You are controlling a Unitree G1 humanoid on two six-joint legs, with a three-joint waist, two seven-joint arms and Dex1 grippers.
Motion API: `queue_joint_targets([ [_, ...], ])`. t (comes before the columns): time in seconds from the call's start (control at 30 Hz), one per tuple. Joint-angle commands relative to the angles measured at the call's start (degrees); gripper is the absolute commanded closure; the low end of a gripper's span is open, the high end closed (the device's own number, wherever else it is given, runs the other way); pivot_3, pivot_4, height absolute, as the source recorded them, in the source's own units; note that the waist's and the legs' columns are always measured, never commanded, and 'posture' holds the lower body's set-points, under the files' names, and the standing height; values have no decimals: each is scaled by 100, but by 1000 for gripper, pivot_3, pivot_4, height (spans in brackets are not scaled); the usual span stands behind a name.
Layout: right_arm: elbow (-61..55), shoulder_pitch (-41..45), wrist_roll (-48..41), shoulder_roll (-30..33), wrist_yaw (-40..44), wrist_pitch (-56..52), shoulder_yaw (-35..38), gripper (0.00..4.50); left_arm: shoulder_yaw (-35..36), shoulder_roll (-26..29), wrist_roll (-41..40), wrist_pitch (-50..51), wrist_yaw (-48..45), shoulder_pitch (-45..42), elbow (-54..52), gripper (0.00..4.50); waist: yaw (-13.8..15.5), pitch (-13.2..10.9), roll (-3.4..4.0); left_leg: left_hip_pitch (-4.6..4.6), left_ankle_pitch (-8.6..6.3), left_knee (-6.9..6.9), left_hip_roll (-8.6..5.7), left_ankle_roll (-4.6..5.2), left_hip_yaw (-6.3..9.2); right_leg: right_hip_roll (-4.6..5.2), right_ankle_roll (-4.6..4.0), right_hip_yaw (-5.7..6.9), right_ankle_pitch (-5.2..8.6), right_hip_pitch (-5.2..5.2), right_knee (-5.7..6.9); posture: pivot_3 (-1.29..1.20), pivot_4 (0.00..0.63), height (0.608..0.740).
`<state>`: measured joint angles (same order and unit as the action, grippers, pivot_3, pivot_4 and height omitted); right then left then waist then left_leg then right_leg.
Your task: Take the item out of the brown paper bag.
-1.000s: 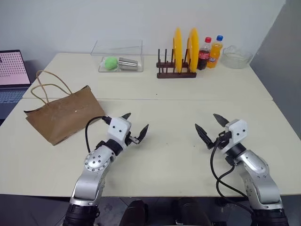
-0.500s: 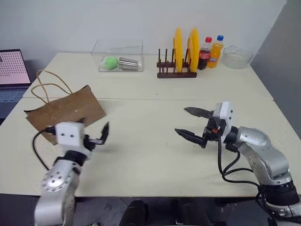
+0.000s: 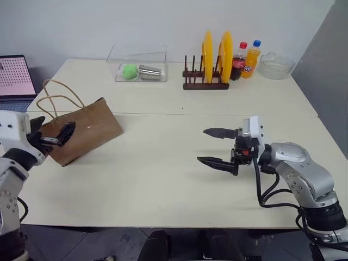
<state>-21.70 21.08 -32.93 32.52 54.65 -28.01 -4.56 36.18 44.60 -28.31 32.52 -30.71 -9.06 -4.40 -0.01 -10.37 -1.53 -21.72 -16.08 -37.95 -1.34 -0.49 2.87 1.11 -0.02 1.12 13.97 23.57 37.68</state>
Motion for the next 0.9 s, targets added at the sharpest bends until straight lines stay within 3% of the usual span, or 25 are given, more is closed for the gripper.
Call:
queue_joint_targets([
  [0.03,-375,44,-179,-32,-89,-74,74,0,-97,381,-63,8,-240,-538,590,50,3,-1,-1,-2,0,0,0,0,4,0,0,3,0,2,0,0,150,740],
  [0.67,-871,482,-639,7,-394,-629,105,0,-1057,565,407,-623,-858,-2209,2688,50,-4,-1,-2,-20,0,0,0,-1,0,4,-29,0,-17,22,3,0,150,740],
  [0.77,-862,495,-625,32,-402,-623,108,0,-1106,545,404,-663,-918,-2318,2783,615,-5,-1,-2,-21,0,0,0,-1,-2,4,-29,-1,-18,24,3,0,150,740],
  [0.9,-846,493,-599,37,-409,-603,101,0,-1150,544,424,-744,-974,-2490,2937,1815,-6,-1,-2,-21,0,0,0,-1,-1,4,-30,0,-18,24,5,0,150,740],
])
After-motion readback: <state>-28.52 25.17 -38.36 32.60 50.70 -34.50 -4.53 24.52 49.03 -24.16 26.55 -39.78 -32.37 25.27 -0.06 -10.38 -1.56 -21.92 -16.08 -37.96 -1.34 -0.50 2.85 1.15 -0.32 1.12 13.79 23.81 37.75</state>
